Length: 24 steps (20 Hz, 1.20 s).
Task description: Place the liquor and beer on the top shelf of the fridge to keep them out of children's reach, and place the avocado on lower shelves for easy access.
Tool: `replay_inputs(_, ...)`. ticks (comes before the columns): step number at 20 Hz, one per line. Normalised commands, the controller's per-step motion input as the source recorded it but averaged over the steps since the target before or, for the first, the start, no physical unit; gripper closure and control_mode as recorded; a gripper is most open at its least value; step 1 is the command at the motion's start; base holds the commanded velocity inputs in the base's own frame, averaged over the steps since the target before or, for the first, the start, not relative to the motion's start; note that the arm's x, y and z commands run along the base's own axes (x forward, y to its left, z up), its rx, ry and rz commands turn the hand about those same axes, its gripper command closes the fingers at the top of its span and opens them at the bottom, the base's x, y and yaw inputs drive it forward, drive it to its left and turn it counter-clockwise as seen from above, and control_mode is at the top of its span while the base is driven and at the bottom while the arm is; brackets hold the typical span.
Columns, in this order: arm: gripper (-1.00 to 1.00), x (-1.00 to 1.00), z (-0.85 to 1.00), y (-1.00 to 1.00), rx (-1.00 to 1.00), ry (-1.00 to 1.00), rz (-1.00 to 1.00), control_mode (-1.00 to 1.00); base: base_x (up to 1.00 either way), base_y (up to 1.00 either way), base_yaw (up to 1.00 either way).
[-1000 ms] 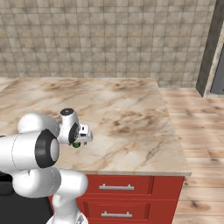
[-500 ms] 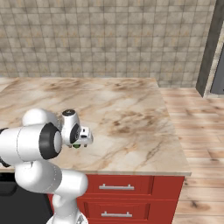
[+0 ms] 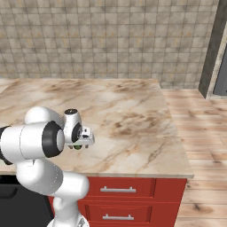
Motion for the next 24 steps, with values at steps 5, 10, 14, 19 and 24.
replay_inputs(5, -1.0, 0.0, -0.05, 0.06, 0.0, 0.0, 0.0, -1.0, 0.0, 0.0, 0.0)
replay_inputs(10, -1.0, 0.0, -0.04, 0.06, 0.0, 0.0, 0.0, -1.0, 0.0, 0.0, 0.0)
replay_inputs(14, 1.0, 0.0, -0.06, 0.08, 0.0, 0.0, 0.0, -1.0, 0.0, 0.0, 0.0)
replay_inputs(19, 1.0, 0.0, -0.09, 0.1, 0.0, 0.02, 0.0, -1.0, 0.0, 0.0, 0.0)
replay_inputs(24, 1.0, 0.0, -0.14, 0.04, 0.0, 0.04, 0.0, -1.0, 0.0, 0.0, 0.0)
